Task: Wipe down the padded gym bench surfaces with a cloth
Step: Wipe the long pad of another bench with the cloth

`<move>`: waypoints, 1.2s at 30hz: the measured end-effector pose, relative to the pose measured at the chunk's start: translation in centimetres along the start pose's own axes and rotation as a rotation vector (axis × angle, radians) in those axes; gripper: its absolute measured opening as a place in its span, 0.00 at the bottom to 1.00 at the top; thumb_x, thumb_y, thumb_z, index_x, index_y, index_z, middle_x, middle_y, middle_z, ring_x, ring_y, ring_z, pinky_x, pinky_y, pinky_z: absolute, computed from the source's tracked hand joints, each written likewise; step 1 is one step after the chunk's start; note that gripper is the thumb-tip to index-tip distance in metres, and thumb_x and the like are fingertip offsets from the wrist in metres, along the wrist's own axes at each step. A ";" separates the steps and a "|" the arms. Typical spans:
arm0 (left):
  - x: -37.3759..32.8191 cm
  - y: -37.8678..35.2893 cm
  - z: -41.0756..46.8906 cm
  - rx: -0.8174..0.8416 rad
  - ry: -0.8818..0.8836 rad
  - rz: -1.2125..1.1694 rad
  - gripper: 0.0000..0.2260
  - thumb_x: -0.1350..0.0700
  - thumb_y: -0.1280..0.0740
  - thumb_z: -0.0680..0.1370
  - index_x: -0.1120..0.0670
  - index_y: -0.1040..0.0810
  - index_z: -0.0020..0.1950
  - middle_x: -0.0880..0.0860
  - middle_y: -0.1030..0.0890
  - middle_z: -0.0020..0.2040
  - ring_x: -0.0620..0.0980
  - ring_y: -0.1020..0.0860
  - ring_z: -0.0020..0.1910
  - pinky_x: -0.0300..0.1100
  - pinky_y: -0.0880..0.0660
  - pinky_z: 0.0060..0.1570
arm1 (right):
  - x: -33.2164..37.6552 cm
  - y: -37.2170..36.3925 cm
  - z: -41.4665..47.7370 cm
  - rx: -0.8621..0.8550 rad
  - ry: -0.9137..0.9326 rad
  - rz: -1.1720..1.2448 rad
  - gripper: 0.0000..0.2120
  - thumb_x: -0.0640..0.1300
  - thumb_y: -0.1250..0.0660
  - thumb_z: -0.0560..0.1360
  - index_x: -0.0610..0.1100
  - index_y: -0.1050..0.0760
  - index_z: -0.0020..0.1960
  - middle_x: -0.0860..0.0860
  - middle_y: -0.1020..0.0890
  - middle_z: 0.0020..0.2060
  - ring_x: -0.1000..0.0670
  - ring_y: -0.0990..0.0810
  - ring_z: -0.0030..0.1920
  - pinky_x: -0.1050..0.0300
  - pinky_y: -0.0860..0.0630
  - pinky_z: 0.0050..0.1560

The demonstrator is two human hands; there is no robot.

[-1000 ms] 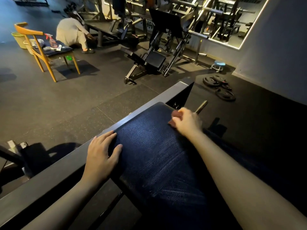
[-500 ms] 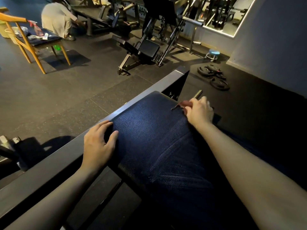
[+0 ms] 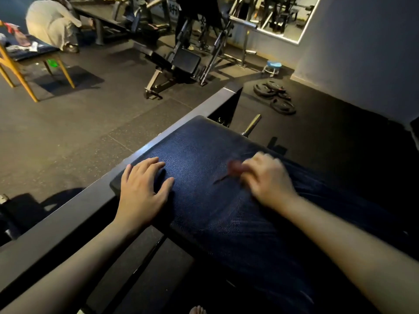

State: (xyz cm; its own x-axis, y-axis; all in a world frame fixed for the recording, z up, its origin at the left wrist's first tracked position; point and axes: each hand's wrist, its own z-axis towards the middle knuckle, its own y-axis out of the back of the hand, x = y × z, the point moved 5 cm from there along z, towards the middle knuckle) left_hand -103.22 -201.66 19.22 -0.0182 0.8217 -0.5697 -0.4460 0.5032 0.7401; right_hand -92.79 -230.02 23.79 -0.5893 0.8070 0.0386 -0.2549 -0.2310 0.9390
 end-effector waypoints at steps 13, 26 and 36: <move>0.3 -0.1 0.3 -0.044 0.056 -0.275 0.25 0.40 0.41 0.78 0.56 0.19 0.63 0.51 0.20 0.65 0.52 0.24 0.68 0.59 0.33 0.72 | 13.8 1.4 -4.7 0.162 0.343 0.337 0.10 0.45 0.31 0.72 0.47 0.21 0.53 0.48 0.22 0.48 0.45 0.26 0.48 0.50 0.31 0.48; -1.0 -0.3 -0.5 0.072 -0.056 -0.037 0.30 0.37 0.43 0.75 0.57 0.19 0.64 0.55 0.22 0.68 0.56 0.27 0.71 0.59 0.41 0.75 | 7.7 0.8 -2.2 0.024 -0.132 0.184 0.07 0.45 0.32 0.73 0.43 0.21 0.49 0.44 0.23 0.47 0.42 0.25 0.50 0.45 0.27 0.52; -5.6 -3.8 1.0 0.243 -0.296 0.082 0.29 0.36 0.46 0.78 0.52 0.21 0.68 0.52 0.24 0.71 0.52 0.30 0.74 0.58 0.42 0.77 | -8.4 2.4 -4.8 -0.027 -0.358 -0.043 0.10 0.44 0.34 0.77 0.47 0.19 0.57 0.46 0.22 0.52 0.41 0.23 0.54 0.43 0.25 0.55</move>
State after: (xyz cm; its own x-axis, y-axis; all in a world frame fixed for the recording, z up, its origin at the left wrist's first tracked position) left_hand -100.59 -207.91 19.96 0.2294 0.8857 -0.4037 -0.2285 0.4521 0.8622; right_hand -92.15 -239.94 24.08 -0.2730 0.9543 0.1214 -0.2963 -0.2035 0.9332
